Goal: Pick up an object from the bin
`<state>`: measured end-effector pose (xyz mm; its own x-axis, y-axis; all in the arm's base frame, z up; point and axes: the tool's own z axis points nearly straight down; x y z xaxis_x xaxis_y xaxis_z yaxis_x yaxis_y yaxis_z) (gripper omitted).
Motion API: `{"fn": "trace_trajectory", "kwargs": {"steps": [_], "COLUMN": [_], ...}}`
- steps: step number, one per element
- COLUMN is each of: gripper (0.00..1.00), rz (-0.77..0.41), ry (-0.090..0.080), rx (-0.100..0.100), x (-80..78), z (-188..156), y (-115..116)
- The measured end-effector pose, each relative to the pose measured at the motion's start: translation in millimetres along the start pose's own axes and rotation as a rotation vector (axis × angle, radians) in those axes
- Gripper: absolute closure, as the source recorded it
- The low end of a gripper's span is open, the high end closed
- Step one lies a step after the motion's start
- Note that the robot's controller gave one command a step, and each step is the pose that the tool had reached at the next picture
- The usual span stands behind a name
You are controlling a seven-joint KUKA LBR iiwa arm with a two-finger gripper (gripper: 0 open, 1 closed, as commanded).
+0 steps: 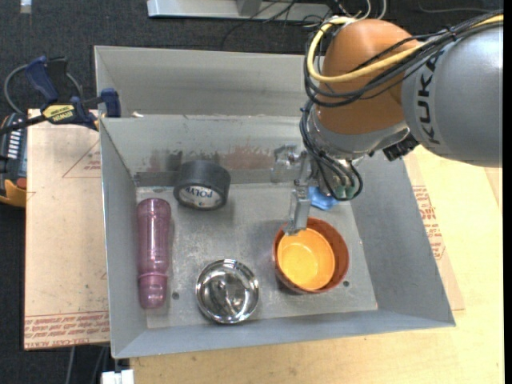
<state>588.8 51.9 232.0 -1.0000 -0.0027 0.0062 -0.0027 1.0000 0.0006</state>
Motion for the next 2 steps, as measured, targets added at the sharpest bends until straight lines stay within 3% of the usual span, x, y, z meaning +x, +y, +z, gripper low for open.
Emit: {"fn": "trace_trajectory", "kwargs": {"steps": [1,2], "gripper": [0.0,0.0], "rz": [0.002,-0.023], "ry": [-0.008,-0.006], "rx": [-0.001,-0.001], "x": [-1.3,12.0], "z": [-5,-105], "y": [0,3]}}
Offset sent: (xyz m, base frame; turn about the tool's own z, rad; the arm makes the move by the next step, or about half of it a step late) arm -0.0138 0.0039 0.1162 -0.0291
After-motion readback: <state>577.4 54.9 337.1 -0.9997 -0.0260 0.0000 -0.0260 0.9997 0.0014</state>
